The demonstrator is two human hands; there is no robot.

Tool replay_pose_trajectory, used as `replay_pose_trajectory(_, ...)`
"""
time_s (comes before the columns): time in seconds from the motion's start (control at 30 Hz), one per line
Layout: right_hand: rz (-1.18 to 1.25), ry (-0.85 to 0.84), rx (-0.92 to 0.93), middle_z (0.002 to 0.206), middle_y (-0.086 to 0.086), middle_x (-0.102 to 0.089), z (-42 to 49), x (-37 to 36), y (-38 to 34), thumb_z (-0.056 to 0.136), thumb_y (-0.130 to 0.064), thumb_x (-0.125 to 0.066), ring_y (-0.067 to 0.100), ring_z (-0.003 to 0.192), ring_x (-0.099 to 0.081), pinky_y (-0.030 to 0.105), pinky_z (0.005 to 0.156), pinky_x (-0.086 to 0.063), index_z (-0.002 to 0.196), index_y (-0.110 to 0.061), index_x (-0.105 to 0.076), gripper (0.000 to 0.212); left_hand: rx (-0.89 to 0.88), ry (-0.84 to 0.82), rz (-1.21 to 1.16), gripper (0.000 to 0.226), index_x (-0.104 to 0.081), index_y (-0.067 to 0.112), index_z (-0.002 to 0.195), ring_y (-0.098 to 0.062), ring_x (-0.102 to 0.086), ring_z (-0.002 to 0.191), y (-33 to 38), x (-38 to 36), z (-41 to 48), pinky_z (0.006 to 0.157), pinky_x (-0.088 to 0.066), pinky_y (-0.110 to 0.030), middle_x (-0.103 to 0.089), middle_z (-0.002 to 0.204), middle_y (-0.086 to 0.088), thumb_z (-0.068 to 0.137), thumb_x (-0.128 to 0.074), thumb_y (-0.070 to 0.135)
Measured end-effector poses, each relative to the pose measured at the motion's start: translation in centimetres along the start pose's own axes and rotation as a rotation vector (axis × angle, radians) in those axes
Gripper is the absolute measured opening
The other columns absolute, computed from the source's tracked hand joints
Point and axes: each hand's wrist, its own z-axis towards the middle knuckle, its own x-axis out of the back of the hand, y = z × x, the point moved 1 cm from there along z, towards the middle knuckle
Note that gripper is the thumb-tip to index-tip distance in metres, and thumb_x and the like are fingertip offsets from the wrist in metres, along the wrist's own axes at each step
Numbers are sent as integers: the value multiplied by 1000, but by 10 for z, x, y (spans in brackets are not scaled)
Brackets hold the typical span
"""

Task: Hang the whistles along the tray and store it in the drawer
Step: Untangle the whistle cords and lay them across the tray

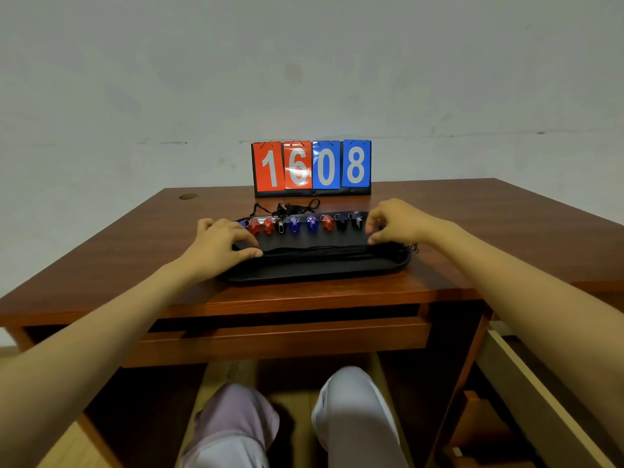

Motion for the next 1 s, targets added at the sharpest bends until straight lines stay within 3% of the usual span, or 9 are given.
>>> replay_pose_trajectory(0.23,104,-51,77,100,-5,-58,49,-9,-34,88,-30,-64,9,92,-55,13,70,-40,106,-17,-62,23,-48,-2,-67,25,-66,31,104,-13,-45,114,27,-3,45,99,-22,-36,-61,115,7,89,-54,47)
replay_pose_trajectory(0.43,123,-56,55,114,1,-61,119,-11,-42,89,-29,-63,15,100,-58,22,83,-48,119,-16,-56,34,27,20,-81,22,-67,24,102,-14,-53,106,14,-1,111,91,-28,-33,-65,110,5,91,-54,39)
replay_pose_trajectory(0.53,85,-55,39,119,4,-59,155,-12,-37,91,-23,-61,17,105,-57,25,88,-46,121,-13,-55,32,90,-58,-88,21,-68,24,103,-15,-56,103,-4,-7,144,97,-36,-37,-66,109,4,91,-56,35)
replay_pose_trajectory(0.67,46,-49,12,117,7,-60,197,-17,-24,93,-20,-56,15,98,-54,23,84,-43,118,-11,-57,26,168,-163,-170,20,-67,18,105,-20,-60,101,-27,-28,181,97,-47,-44,-66,112,-3,89,-61,30)
replay_pose_trajectory(0.87,-4,-154,-2,116,7,-62,254,-40,-17,95,-25,-54,20,105,-57,28,87,-46,113,-10,-61,24,224,-358,-179,26,-61,11,113,-23,-58,102,-54,-64,221,89,-48,-34,-62,114,-6,90,-60,25)
replay_pose_trajectory(0.93,-28,-192,10,116,8,-62,269,-49,-20,95,-27,-52,21,104,-57,29,87,-46,113,-11,-61,25,250,-388,-192,22,-63,10,100,-22,-57,90,-59,-74,234,77,-46,-30,-61,98,-8,92,-57,29)
replay_pose_trajectory(1.0,-72,-248,21,113,11,-62,282,-58,-22,95,-27,-53,24,100,-58,31,83,-47,111,-8,-60,26,315,-419,-198,30,-57,10,75,-20,-53,71,-61,-84,244,61,-41,-26,-56,77,-6,92,-56,35)
